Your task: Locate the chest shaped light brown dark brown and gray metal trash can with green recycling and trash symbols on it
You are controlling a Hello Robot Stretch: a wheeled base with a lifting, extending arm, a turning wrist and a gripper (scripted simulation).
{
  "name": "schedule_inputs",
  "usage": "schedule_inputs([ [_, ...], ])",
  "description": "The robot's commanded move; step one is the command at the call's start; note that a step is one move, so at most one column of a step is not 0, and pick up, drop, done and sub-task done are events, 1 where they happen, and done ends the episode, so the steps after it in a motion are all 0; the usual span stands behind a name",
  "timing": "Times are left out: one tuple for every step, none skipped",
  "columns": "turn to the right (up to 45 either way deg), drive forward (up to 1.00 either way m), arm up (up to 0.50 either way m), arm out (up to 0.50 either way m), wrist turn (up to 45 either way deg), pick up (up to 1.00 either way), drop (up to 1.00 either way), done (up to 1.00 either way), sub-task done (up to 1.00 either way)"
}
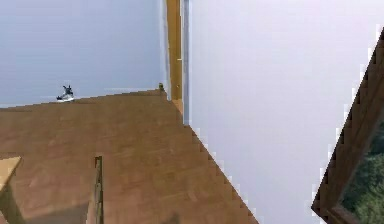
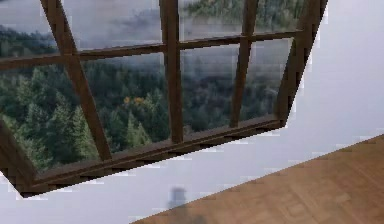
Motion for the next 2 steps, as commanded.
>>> schedule_inputs([
  [33.0,0.0,0.0,0.0,0.0,0.0,0.0,0.0,0.0],
  [3.0,0.0,0.0,0.0,0.0,0.0,0.0,0.0,0.0],
])
